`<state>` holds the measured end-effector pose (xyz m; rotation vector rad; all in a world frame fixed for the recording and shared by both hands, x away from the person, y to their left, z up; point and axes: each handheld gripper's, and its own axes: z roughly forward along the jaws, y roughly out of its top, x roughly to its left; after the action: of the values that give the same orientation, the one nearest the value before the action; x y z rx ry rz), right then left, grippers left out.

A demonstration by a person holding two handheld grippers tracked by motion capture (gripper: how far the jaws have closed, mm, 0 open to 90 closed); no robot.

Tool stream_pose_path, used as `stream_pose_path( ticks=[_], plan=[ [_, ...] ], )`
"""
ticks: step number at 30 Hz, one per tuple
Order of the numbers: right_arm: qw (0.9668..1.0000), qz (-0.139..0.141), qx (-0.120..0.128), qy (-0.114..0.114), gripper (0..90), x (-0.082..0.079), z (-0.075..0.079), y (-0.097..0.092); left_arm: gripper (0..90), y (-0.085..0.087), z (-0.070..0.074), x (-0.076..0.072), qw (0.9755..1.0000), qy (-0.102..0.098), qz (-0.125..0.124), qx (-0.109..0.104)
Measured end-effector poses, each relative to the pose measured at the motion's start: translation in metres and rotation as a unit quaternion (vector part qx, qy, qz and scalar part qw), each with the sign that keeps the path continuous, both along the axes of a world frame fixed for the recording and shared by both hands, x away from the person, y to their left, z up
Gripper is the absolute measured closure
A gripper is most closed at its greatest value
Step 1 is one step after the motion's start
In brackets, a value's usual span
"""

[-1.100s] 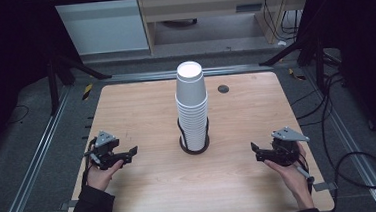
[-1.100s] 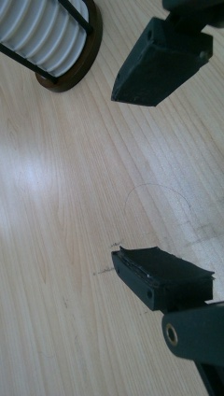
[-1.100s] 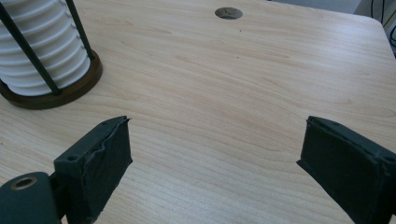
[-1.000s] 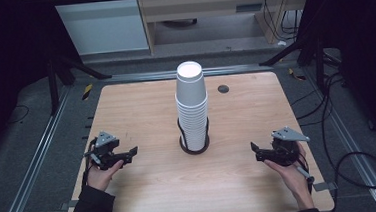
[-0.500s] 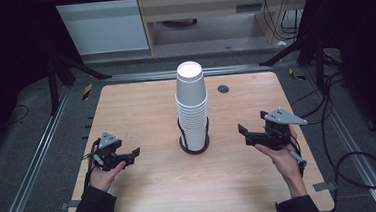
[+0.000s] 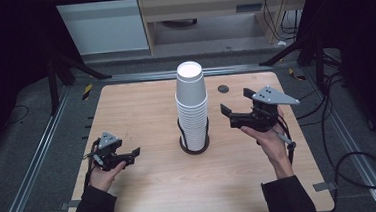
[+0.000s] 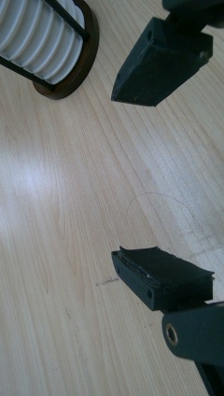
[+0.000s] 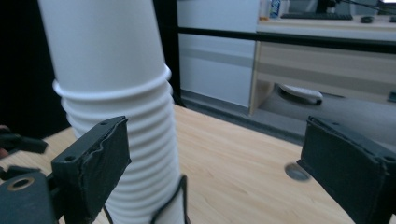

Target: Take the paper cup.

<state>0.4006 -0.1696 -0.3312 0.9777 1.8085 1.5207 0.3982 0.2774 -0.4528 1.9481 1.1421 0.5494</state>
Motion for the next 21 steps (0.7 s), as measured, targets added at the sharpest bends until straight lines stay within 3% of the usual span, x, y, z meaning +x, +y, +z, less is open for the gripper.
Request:
stream_pose_path(
  ticks=[3,8,21],
  plan=[
    [0.9995,0.024,0.012,-0.016,7.8,0.003,0.011,0.014,19.1,0.000,0.000,0.000,1.0000,0.001,-0.001,0.000],
    [0.9985,0.047,0.015,-0.022,7.0,0.007,0.021,0.034,19.1,0.000,0.000,0.000,1.0000,0.000,-0.001,-0.001],
    [0.9964,0.079,0.020,-0.023,5.8,0.021,0.027,0.072,19.1,-0.001,0.000,0.000,1.0000,0.000,-0.003,-0.004]
  ],
)
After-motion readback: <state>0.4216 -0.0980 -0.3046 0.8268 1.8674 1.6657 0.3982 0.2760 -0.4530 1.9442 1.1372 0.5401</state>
